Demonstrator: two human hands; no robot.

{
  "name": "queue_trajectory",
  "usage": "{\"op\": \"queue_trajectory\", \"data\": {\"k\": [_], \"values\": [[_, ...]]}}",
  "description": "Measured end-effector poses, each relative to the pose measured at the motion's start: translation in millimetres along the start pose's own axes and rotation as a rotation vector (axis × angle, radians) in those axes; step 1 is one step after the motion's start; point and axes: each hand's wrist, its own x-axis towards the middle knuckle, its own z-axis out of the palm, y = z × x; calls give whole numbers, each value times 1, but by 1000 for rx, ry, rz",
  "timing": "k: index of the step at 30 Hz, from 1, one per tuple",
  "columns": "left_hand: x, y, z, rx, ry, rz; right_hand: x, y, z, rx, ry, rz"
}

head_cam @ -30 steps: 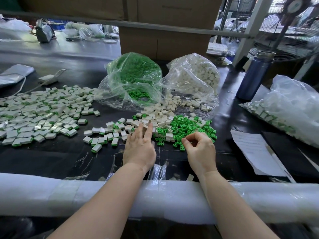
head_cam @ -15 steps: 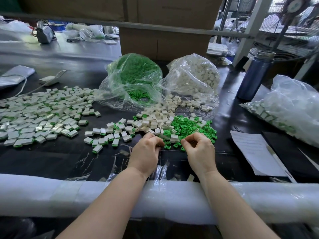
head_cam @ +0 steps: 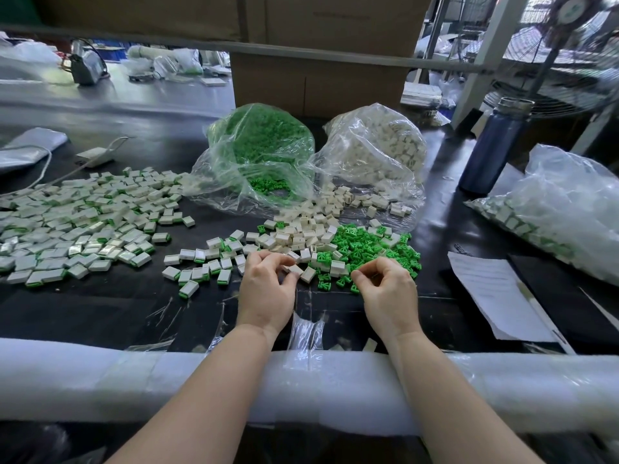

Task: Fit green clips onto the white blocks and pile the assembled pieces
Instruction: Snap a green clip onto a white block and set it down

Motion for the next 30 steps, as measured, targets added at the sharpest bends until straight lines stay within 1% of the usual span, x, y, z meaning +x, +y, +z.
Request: {"op": "queue_trajectory", "data": {"k": [4,6,11,12,13,15,18,20,22,24,26,28,30], "values": [[0,0,-1,51,48,-96,-1,-1,-1,-45,-15,35],[0,0,-1,80,39,-130,-1,-2,0,-80,-39,35],[-2,-1,1,198,-127,-47,-2,-4,1,-151,-96,-51],[-3,-1,1,194,-132,-42,-3,-4,2,-172,-115,-85],[-2,-2,1,174,-110,-44,-3,-4,3,-200,-139,-121],[-2,-4,0,171,7,-63,-4,-4,5,-270,-186,-175],[0,-7,-3,297,182,-158,-5,-4,8,-380,-240,-216],[-1,-6,-5,384,216,-169,-5,-3,9,-423,-247,-232],[-1,-6,-3,433,153,-76,-6,-3,10,-435,-236,-247],[-1,-5,1,497,22,23,-6,-3,10,-449,-229,-262],[-1,-6,4,520,-78,53,-7,-2,12,-482,-234,-280],[-2,-7,5,509,-101,62,-7,-2,12,-515,-234,-295],[-3,-6,5,495,-90,93,-6,-2,12,-510,-210,-295]]}}
